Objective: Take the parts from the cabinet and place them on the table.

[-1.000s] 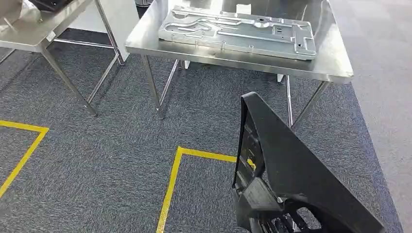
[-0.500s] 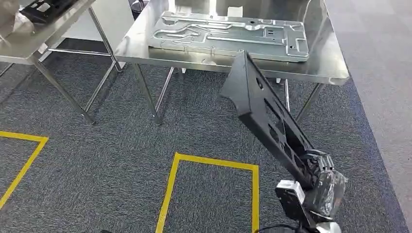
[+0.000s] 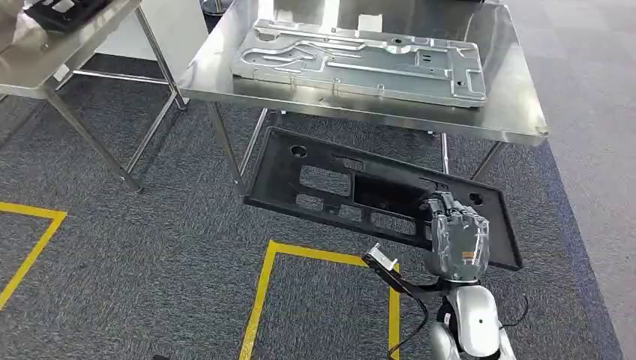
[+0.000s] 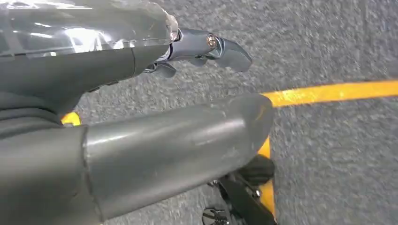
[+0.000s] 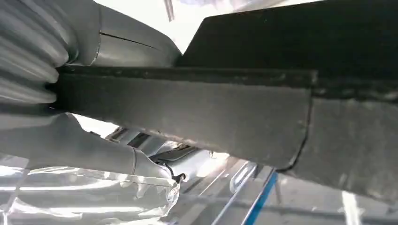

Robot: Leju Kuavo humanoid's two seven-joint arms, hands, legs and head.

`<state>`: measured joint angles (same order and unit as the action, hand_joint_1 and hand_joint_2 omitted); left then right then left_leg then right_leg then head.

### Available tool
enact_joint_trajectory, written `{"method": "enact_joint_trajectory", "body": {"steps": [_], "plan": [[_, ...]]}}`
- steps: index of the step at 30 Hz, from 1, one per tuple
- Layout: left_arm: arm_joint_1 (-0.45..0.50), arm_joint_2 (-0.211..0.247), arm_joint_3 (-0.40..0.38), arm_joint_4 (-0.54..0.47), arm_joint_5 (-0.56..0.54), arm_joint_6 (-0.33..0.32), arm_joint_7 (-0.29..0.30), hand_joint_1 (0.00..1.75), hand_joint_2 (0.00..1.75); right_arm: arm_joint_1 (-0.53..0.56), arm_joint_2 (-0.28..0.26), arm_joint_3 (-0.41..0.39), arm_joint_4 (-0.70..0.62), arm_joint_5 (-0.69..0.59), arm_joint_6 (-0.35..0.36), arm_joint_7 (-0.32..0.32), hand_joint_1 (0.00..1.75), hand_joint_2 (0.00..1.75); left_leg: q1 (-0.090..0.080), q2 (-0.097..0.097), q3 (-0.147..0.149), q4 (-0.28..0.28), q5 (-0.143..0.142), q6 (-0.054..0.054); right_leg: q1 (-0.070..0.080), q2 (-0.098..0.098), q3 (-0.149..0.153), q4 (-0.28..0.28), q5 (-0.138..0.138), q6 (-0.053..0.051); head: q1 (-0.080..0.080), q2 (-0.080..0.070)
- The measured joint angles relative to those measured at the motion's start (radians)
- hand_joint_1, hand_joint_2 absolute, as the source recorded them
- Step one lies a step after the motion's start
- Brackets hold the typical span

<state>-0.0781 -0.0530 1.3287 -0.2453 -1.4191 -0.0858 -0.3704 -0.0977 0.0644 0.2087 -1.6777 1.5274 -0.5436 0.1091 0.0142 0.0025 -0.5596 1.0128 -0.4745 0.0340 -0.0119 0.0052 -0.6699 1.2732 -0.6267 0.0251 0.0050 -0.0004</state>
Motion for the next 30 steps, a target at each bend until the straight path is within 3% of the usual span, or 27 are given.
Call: {"method": "enact_joint_trajectory", "body": {"steps": [1, 2, 3, 5, 6, 7, 9, 10, 12, 13, 15, 16, 17, 18, 20, 21, 22, 24, 26, 28, 30], "plan": [[0.001, 0.000, -0.003, 0.001, -0.004, -0.002, 0.000, 0.00, 0.00, -0.001, -0.009, 0.010, 0.010, -0.004, 0.006, 0.000, 1.75, 1.75, 0.000, -0.002, 0.006, 0.000, -0.006, -0.001, -0.005, 0.000, -0.037, 0.040, 0.004, 0.004, 0.000, 0.000], [0.003, 0.000, -0.005, 0.001, -0.006, -0.002, 0.002, 0.00, 0.00, -0.002, -0.016, 0.021, 0.018, -0.005, 0.009, 0.000, 1.75, 1.75, 0.002, -0.004, 0.014, 0.000, -0.012, -0.005, -0.008, 0.000, -0.049, 0.033, 0.033, 0.007, -0.001, 0.000], [0.004, -0.001, -0.006, 0.002, -0.006, -0.003, 0.002, 0.00, 0.00, -0.003, -0.022, 0.029, 0.025, -0.005, 0.009, 0.000, 1.75, 1.75, 0.006, -0.006, 0.025, 0.001, -0.021, -0.009, -0.011, -0.001, -0.039, -0.018, 0.085, 0.011, 0.000, 0.000], [0.003, -0.001, -0.008, 0.002, -0.007, -0.003, 0.002, 0.00, 0.00, -0.009, -0.030, 0.042, 0.036, -0.014, 0.016, 0.000, 1.75, 1.75, 0.013, -0.008, 0.050, 0.003, -0.041, -0.022, -0.017, -0.006, 0.023, -0.188, 0.204, 0.017, 0.000, 0.000], [0.004, 0.003, -0.008, 0.002, -0.008, -0.003, 0.002, 0.00, 0.00, -0.015, -0.035, 0.047, 0.044, -0.029, 0.026, -0.001, 1.75, 1.75, 0.009, -0.010, 0.048, 0.002, -0.049, -0.031, -0.015, -0.008, 0.037, -0.208, 0.189, 0.019, 0.001, 0.000], [0.001, 0.003, -0.008, 0.003, -0.008, -0.003, 0.003, 0.00, 0.00, -0.024, -0.037, 0.055, 0.050, -0.044, 0.036, -0.001, 1.75, 1.75, 0.006, -0.010, 0.048, 0.009, -0.058, -0.039, -0.008, -0.005, 0.044, -0.239, 0.177, 0.007, 0.006, 0.000], [0.001, 0.003, -0.009, 0.003, -0.008, -0.003, 0.003, 0.00, 0.00, -0.025, -0.042, 0.069, 0.061, -0.055, 0.046, -0.001, 1.75, 1.75, 0.007, -0.009, 0.053, -0.005, -0.061, -0.049, -0.006, -0.004, 0.043, -0.231, 0.168, -0.011, -0.006, 0.000], [0.001, 0.003, -0.009, 0.003, -0.008, -0.003, 0.005, 0.00, 0.00, -0.030, -0.045, 0.074, 0.066, -0.055, 0.055, -0.002, 1.75, 1.75, 0.008, -0.007, 0.060, -0.011, -0.064, -0.057, -0.004, -0.002, 0.046, -0.233, 0.164, -0.019, -0.005, 0.000], [-0.002, 0.004, -0.010, 0.004, -0.009, -0.005, 0.008, 0.00, 0.00, -0.049, -0.049, 0.093, 0.081, -0.065, 0.078, -0.007, 1.75, 1.75, 0.012, -0.007, 0.059, 0.032, -0.080, -0.064, -0.009, 0.000, 0.069, -0.244, 0.158, -0.037, -0.012, 0.000], [-0.003, 0.004, -0.010, 0.004, -0.009, -0.006, 0.010, 0.00, 0.00, -0.061, -0.049, 0.101, 0.090, -0.090, 0.088, -0.012, 1.75, 1.75, 0.012, -0.006, 0.023, 0.096, -0.108, -0.065, -0.008, 0.000, 0.075, -0.244, 0.152, -0.044, -0.015, 0.000], [-0.004, 0.005, -0.010, 0.004, -0.007, -0.008, 0.011, 0.00, 0.00, -0.070, -0.045, 0.114, 0.104, -0.213, 0.095, -0.030, 1.75, 1.75, 0.009, -0.006, -0.089, 0.275, -0.167, -0.065, -0.001, -0.001, 0.092, -0.244, 0.136, -0.050, -0.016, 0.000], [-0.001, 0.006, -0.010, 0.004, -0.007, -0.008, 0.014, 0.00, 0.00, -0.070, -0.040, 0.117, 0.108, -0.254, 0.095, -0.031, 1.75, 1.75, 0.008, -0.006, -0.129, 0.324, -0.167, -0.063, 0.003, -0.001, 0.101, -0.244, 0.127, -0.053, -0.017, 0.000], [0.002, 0.006, -0.010, 0.004, -0.007, -0.008, 0.016, 0.00, 0.00, -0.071, -0.034, 0.122, 0.113, -0.272, 0.096, -0.031, 1.75, 1.75, 0.007, -0.006, -0.149, 0.327, -0.140, -0.059, 0.007, 0.000, 0.114, -0.244, 0.118, -0.055, -0.017, 0.000], [0.004, 0.006, -0.010, 0.004, -0.007, -0.008, 0.017, 0.00, 0.00, -0.072, -0.030, 0.124, 0.116, -0.277, 0.096, -0.031, 1.75, 1.75, 0.004, -0.006, -0.146, 0.286, -0.093, -0.053, 0.011, 0.002, 0.128, -0.244, 0.108, -0.055, -0.016, 0.000], [0.003, 0.007, -0.010, 0.004, -0.006, -0.008, 0.017, 0.00, 0.00, -0.077, -0.026, 0.132, 0.119, -0.288, 0.096, -0.033, 1.75, 1.75, -0.005, -0.006, -0.101, 0.124, 0.031, -0.032, 0.018, 0.002, 0.162, -0.244, 0.085, -0.055, -0.017, 0.000], [0.006, 0.011, -0.010, 0.004, -0.005, -0.008, 0.018, 0.00, 0.00, -0.078, -0.023, 0.137, 0.121, -0.300, 0.097, -0.039, 1.75, 1.75, -0.012, -0.007, -0.079, 0.072, 0.053, -0.017, 0.015, 0.001, 0.172, -0.248, 0.074, -0.055, -0.015, 0.000], [0.004, 0.011, -0.010, 0.006, -0.005, -0.010, 0.020, 0.00, 0.00, -0.085, -0.022, 0.143, 0.124, -0.314, 0.101, -0.044, 1.75, 1.75, -0.016, -0.005, -0.067, 0.057, 0.042, -0.015, 0.024, 0.006, 0.176, -0.247, 0.067, -0.046, -0.007, 0.000], [0.002, 0.015, -0.010, 0.006, -0.005, -0.010, 0.023, 0.00, 0.00, -0.093, -0.019, 0.155, 0.130, -0.321, 0.108, -0.046, 1.75, 1.75, -0.022, -0.005, -0.062, 0.041, 0.029, -0.011, 0.016, 0.005, 0.187, -0.251, 0.069, -0.036, -0.008, 0.000], [0.001, 0.017, -0.010, 0.006, -0.007, -0.011, 0.026, 0.00, 0.00, -0.111, -0.019, 0.167, 0.135, -0.312, 0.114, -0.042, 1.75, 1.75, -0.015, -0.009, -0.035, 0.019, 0.026, -0.003, 0.018, 0.003, 0.184, -0.236, 0.081, -0.023, -0.010, 0.000], [0.000, 0.016, -0.010, 0.007, -0.008, -0.013, 0.026, 0.00, 0.00, -0.134, -0.019, 0.172, 0.139, -0.302, 0.117, -0.039, 1.75, 1.75, -0.009, -0.006, -0.008, -0.005, 0.023, 0.006, 0.015, 0.000, 0.137, -0.151, 0.070, -0.014, -0.007, 0.000], [-0.001, 0.016, -0.010, 0.007, -0.008, -0.014, 0.027, 0.00, 0.00, -0.151, -0.019, 0.176, 0.146, -0.277, 0.133, -0.025, 1.75, 1.75, -0.007, -0.007, 0.008, -0.008, 0.010, 0.010, 0.006, 0.001, 0.034, -0.014, 0.017, -0.003, -0.006, 0.000]]}}
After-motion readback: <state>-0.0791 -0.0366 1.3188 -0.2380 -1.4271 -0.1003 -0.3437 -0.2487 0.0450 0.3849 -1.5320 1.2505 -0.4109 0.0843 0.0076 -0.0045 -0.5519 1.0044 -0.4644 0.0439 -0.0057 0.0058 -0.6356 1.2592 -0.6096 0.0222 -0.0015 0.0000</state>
